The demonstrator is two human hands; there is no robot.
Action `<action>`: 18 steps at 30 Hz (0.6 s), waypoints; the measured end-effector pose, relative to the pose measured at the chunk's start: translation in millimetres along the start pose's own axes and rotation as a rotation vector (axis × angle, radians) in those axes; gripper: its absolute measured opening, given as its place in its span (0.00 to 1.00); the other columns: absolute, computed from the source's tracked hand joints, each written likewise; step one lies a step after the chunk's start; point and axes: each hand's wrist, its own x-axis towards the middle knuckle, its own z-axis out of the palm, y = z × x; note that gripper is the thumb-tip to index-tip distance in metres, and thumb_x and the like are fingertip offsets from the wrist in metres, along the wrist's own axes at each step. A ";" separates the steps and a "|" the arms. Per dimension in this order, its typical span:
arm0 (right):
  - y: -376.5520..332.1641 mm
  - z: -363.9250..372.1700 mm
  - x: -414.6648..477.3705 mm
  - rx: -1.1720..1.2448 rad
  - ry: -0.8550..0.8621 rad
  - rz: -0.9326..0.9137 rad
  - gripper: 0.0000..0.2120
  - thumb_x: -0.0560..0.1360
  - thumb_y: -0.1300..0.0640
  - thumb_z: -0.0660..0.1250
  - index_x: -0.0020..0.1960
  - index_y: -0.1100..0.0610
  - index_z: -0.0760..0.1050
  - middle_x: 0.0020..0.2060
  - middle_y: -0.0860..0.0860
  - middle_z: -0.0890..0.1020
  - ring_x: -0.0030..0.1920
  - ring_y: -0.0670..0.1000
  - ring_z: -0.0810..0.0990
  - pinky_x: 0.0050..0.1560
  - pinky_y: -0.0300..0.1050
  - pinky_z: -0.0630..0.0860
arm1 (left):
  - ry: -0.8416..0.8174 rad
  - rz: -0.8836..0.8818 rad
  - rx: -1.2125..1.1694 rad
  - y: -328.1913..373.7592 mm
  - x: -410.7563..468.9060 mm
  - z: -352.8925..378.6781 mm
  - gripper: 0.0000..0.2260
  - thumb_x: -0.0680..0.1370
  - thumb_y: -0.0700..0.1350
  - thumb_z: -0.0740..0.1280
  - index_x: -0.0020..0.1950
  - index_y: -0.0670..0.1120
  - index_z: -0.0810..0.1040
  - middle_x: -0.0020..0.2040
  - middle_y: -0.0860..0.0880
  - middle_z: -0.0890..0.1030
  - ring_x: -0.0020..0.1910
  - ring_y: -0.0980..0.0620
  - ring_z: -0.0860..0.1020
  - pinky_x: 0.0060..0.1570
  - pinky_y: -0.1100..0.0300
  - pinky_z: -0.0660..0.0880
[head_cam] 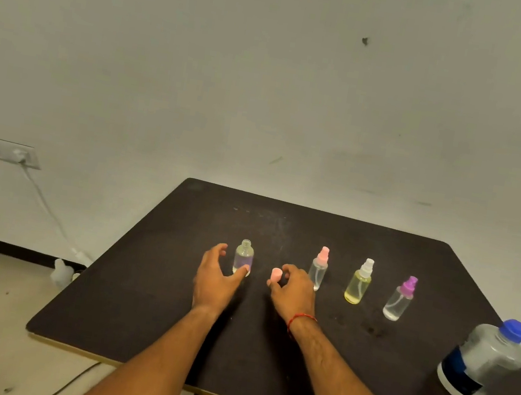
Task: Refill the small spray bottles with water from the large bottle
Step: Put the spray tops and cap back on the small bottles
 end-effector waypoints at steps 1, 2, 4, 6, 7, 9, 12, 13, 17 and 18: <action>0.1 2.0 2.0 -0.009 -0.002 0.005 0.11 0.73 0.52 0.72 0.53 0.55 0.77 0.47 0.49 0.78 0.47 0.49 0.78 0.50 0.45 0.77 | -0.019 0.000 0.015 0.0 2.8 1.7 0.32 0.72 0.52 0.79 0.73 0.51 0.72 0.67 0.53 0.77 0.66 0.53 0.75 0.66 0.50 0.75; 0.3 4.2 4.4 -0.014 0.001 0.006 0.12 0.73 0.53 0.71 0.54 0.56 0.77 0.48 0.50 0.78 0.48 0.50 0.78 0.52 0.47 0.77 | -0.033 -0.004 0.019 -0.1 6.1 3.6 0.33 0.72 0.53 0.79 0.74 0.51 0.72 0.69 0.53 0.77 0.68 0.52 0.75 0.67 0.49 0.75; 0.3 7.7 7.9 -0.014 0.002 0.003 0.09 0.75 0.54 0.70 0.52 0.56 0.78 0.47 0.50 0.79 0.47 0.49 0.78 0.50 0.45 0.77 | -0.054 -0.006 0.023 -0.3 10.1 6.4 0.32 0.73 0.53 0.78 0.75 0.50 0.73 0.69 0.53 0.77 0.69 0.52 0.75 0.68 0.50 0.74; 0.1 10.0 9.8 -0.007 -0.012 0.012 0.04 0.75 0.54 0.69 0.48 0.54 0.78 0.46 0.49 0.79 0.46 0.48 0.78 0.48 0.42 0.76 | -0.071 0.014 0.045 -0.5 10.8 9.3 0.27 0.74 0.54 0.77 0.71 0.51 0.76 0.64 0.55 0.80 0.65 0.53 0.78 0.61 0.58 0.75; -0.2 11.0 10.5 0.003 -0.015 0.016 0.02 0.75 0.55 0.70 0.46 0.53 0.78 0.45 0.48 0.79 0.45 0.47 0.78 0.48 0.42 0.77 | -0.079 0.023 0.054 -0.7 10.2 10.0 0.23 0.74 0.54 0.77 0.68 0.53 0.78 0.59 0.58 0.81 0.61 0.54 0.80 0.55 0.62 0.75; -1.3 12.0 10.8 0.039 -0.005 0.010 0.02 0.74 0.55 0.71 0.44 0.52 0.78 0.42 0.47 0.80 0.42 0.45 0.78 0.46 0.41 0.77 | -0.098 0.037 0.064 -0.3 8.9 9.6 0.17 0.75 0.54 0.76 0.63 0.57 0.78 0.51 0.63 0.80 0.53 0.57 0.81 0.44 0.69 0.70; -7.9 9.9 10.4 0.123 0.011 -0.020 0.05 0.73 0.55 0.72 0.44 0.51 0.76 0.37 0.45 0.81 0.38 0.43 0.80 0.39 0.35 0.76 | -0.128 0.053 0.075 -1.2 9.2 9.5 0.17 0.75 0.55 0.75 0.63 0.59 0.76 0.53 0.64 0.78 0.50 0.62 0.77 0.42 0.72 0.66; -11.1 8.4 11.1 0.151 0.018 -0.042 0.05 0.73 0.56 0.72 0.45 0.51 0.76 0.37 0.44 0.81 0.38 0.43 0.80 0.39 0.35 0.76 | -0.138 0.062 0.078 -1.6 8.9 9.4 0.18 0.76 0.56 0.75 0.63 0.59 0.76 0.54 0.64 0.77 0.50 0.63 0.76 0.42 0.72 0.66; -29.4 -1.9 19.5 0.184 0.023 -0.152 0.04 0.74 0.56 0.72 0.47 0.51 0.79 0.38 0.43 0.82 0.40 0.41 0.81 0.41 0.30 0.76 | -0.148 0.113 0.056 -3.7 7.6 9.0 0.18 0.75 0.58 0.74 0.63 0.60 0.75 0.52 0.64 0.78 0.48 0.65 0.77 0.44 0.70 0.69; -33.5 -5.1 21.8 0.169 0.021 -0.190 0.05 0.73 0.57 0.72 0.49 0.51 0.80 0.41 0.44 0.83 0.42 0.42 0.81 0.44 0.31 0.76 | -0.150 0.119 0.055 -3.9 7.4 8.8 0.18 0.75 0.59 0.74 0.63 0.61 0.75 0.51 0.65 0.78 0.47 0.66 0.76 0.43 0.70 0.69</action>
